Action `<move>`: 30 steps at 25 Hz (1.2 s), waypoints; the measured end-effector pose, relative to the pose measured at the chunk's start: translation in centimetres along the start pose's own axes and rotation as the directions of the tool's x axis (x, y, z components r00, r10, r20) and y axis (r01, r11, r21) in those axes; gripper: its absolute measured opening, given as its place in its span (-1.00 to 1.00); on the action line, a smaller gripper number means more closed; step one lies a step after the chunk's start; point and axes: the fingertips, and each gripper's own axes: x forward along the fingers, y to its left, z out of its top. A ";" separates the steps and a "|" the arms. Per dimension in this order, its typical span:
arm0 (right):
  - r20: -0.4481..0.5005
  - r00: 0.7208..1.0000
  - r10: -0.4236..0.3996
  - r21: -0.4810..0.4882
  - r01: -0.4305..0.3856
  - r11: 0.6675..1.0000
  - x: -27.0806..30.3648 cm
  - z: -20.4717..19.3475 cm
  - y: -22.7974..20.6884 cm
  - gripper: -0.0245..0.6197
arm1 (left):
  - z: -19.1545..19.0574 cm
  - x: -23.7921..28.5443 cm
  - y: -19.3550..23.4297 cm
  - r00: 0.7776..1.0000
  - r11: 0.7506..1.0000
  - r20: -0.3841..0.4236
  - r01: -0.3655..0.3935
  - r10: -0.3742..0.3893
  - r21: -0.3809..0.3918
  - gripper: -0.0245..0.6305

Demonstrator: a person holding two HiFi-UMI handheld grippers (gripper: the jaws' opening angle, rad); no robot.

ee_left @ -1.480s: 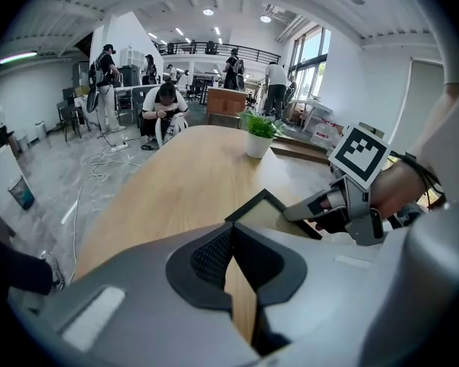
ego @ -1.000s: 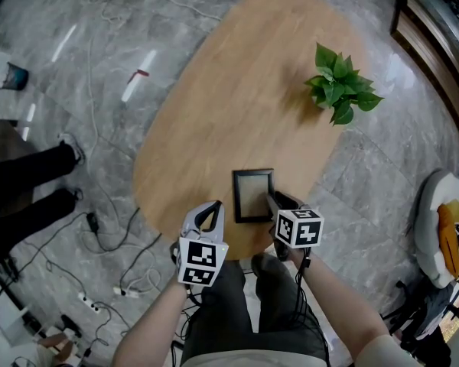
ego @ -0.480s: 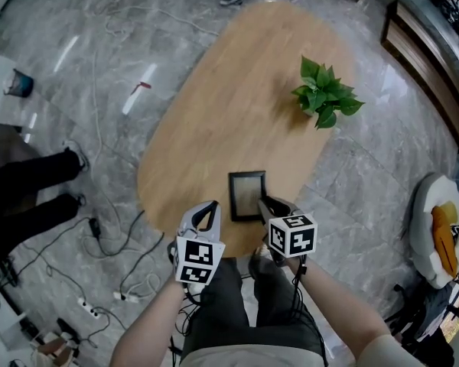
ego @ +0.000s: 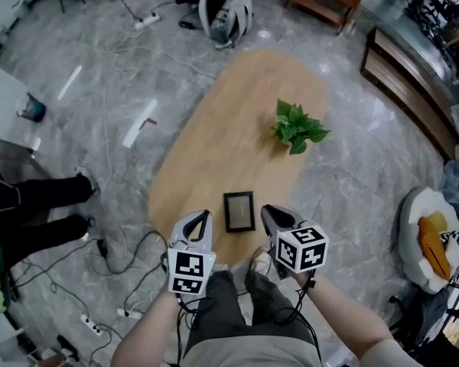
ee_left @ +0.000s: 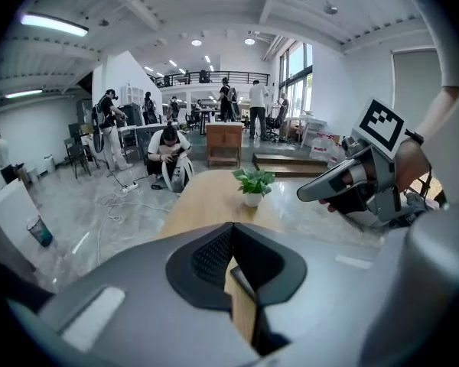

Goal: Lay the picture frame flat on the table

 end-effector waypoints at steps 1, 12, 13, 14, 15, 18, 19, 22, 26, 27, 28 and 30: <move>0.017 1.000 0.005 -0.012 -0.004 1.000 -1.0 1.2 0.5 -0.85 | 1.1 -0.8 0.1 1.000 1.000 0.015 -0.007 0.007 0.001 -0.86; 0.236 0.970 0.055 -0.207 -0.006 0.978 -12.8 13.4 6.0 -0.91 | 13.7 -9.3 -0.1 0.974 0.996 0.216 -0.077 0.065 0.044 -0.86; 0.257 0.964 0.064 -0.219 -0.006 0.976 -14.0 14.2 6.5 -0.91 | 14.6 -10.1 -0.3 0.970 0.995 0.234 -0.083 0.070 0.049 -0.86; 0.276 0.959 0.072 -0.228 -0.007 0.974 -15.1 14.8 7.0 -0.92 | 15.5 -10.9 -0.5 0.965 0.994 0.251 -0.091 0.075 0.054 -0.86; 0.291 0.953 0.079 -0.237 -0.008 0.972 -16.3 15.3 7.6 -0.91 | 16.2 -11.8 -0.8 0.961 0.993 0.266 -0.099 0.080 0.059 -0.86; 0.333 0.938 0.099 -0.273 -0.005 0.962 -20.0 16.6 9.8 -0.92 | 18.6 -14.3 -1.6 0.946 0.990 0.312 -0.115 0.085 0.078 -0.86; 0.349 0.931 0.107 -0.293 0.000 0.956 -21.1 17.1 10.7 -0.91 | 19.4 -15.1 -1.8 0.940 0.989 0.330 -0.120 0.085 0.087 -0.86; 0.396 0.908 0.137 -0.361 0.017 0.932 -24.0 18.6 13.4 -0.92 | 21.8 -17.5 -2.4 0.920 0.984 0.384 -0.131 0.077 0.119 -0.86; 0.439 0.882 0.171 -0.423 0.035 0.906 -27.3 19.8 16.1 -0.92 | 25.1 -20.9 -4.0 0.883 0.974 0.467 -0.145 0.049 0.172 -0.86; 0.449 0.875 0.179 -0.430 0.036 0.902 -28.0 20.1 16.7 -0.91 | 25.9 -21.9 -4.2 0.873 0.971 0.486 -0.153 0.044 0.186 -0.86; 0.460 0.868 0.187 -0.435 0.037 0.900 -28.7 20.4 17.2 -0.91 | 26.6 -22.8 -4.3 0.865 0.967 0.501 -0.162 0.042 0.199 -0.86; 0.485 0.852 0.196 -0.440 0.044 0.897 -30.1 21.1 17.9 -0.91 | 27.6 -24.4 -4.3 0.852 0.963 0.522 -0.174 0.044 0.204 -0.86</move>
